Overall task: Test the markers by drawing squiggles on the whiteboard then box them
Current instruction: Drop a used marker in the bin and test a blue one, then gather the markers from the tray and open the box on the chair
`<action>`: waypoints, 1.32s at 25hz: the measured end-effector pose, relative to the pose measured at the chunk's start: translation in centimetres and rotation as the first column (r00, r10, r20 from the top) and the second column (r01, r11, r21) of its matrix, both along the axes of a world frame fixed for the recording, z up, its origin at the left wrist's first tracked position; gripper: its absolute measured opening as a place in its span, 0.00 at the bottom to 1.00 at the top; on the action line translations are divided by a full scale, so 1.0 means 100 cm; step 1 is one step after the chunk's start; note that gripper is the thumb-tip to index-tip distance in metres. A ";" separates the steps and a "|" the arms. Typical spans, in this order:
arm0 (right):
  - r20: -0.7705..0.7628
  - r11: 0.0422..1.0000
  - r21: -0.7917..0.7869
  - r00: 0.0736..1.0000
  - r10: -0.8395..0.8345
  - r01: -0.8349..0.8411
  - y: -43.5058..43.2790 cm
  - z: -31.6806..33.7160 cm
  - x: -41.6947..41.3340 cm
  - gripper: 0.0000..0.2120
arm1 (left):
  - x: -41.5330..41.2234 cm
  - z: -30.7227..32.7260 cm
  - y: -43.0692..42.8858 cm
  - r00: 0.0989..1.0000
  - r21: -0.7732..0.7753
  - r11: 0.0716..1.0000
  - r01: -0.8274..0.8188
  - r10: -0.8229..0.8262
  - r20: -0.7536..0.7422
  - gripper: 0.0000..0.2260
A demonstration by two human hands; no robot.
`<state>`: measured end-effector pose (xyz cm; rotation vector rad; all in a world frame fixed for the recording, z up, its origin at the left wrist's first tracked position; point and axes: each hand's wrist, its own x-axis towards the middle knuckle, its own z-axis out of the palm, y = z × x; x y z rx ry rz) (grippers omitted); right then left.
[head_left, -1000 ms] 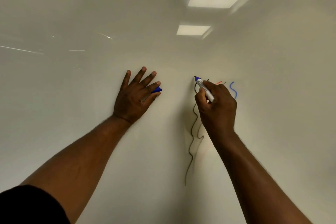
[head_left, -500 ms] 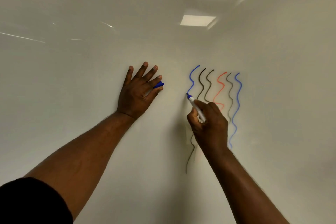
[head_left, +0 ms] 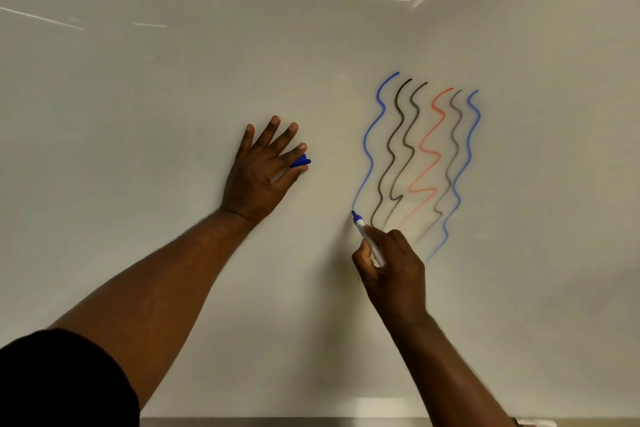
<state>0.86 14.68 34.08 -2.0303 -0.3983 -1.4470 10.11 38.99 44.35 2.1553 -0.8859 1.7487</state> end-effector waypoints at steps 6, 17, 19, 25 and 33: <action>-0.131 0.999 0.041 0.991 0.005 0.001 -0.011 -0.044 -0.008 0.12 | -0.006 -0.018 0.003 0.998 -0.013 1.000 0.014 -0.015 -0.058 0.17; -0.421 0.997 0.058 0.905 0.062 -0.041 -0.001 -0.095 -0.042 0.11 | -0.031 -0.060 0.009 0.971 0.023 1.000 0.008 -0.002 -0.240 0.16; -0.405 0.996 0.088 0.912 0.058 -0.024 -0.008 -0.096 -0.045 0.11 | -0.040 -0.079 0.006 0.960 0.041 0.999 0.017 -0.005 -0.281 0.16; -0.377 0.998 0.059 0.925 0.034 -0.012 -0.024 -0.109 -0.051 0.13 | -0.065 -0.139 -0.019 0.915 -0.032 0.999 0.026 -0.037 -0.402 0.13; -0.390 0.995 0.085 0.921 -0.011 0.049 -0.036 -0.115 -0.056 0.16 | -0.092 -0.195 -0.043 0.811 -0.051 0.998 0.049 -0.069 -0.581 0.17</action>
